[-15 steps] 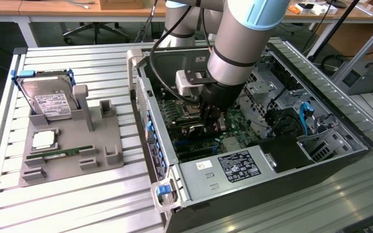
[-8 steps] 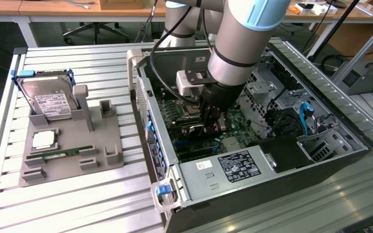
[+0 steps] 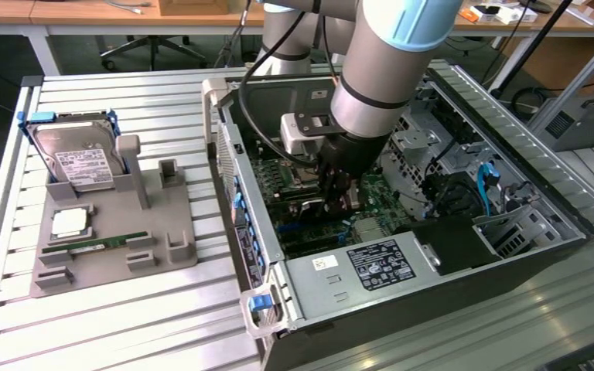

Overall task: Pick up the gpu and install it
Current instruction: 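Insert the gpu into the slot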

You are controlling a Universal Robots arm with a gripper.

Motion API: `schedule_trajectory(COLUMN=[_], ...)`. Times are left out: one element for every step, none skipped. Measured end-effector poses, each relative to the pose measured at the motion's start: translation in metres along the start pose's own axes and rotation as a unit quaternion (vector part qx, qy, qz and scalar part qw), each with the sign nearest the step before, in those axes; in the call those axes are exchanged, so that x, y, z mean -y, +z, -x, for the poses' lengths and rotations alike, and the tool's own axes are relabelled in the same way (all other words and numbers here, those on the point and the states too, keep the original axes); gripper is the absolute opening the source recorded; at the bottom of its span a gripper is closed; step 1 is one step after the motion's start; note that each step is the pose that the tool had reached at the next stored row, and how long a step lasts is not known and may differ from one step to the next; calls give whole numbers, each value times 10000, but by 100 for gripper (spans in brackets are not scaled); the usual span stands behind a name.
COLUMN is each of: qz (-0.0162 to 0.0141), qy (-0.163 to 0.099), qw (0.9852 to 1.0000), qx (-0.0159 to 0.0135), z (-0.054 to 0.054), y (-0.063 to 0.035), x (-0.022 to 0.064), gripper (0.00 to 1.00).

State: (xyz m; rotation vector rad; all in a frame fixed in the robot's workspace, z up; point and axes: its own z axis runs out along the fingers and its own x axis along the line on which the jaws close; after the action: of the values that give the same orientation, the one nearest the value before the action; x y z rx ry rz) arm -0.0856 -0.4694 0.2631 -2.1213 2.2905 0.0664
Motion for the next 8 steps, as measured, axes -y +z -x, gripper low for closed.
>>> schedule_trajectory(qz=[1, 1, 1, 1, 1, 1, 1, 1], qy=[0, 0, 0, 0, 0, 0, 0, 1], qw=[10000, 10000, 10000, 10000, 10000, 10000, 10000, 10000], qx=[-1, -2, -2, -2, -2, -1, -1, -1], z=[0, 0, 0, 0, 0, 0, 0, 0], y=[1, 1, 0, 1, 1, 1, 1, 1], x=[0, 0, 0, 0, 0, 0, 0, 0], gripper=[27, 27, 27, 27, 27, 27, 27, 27])
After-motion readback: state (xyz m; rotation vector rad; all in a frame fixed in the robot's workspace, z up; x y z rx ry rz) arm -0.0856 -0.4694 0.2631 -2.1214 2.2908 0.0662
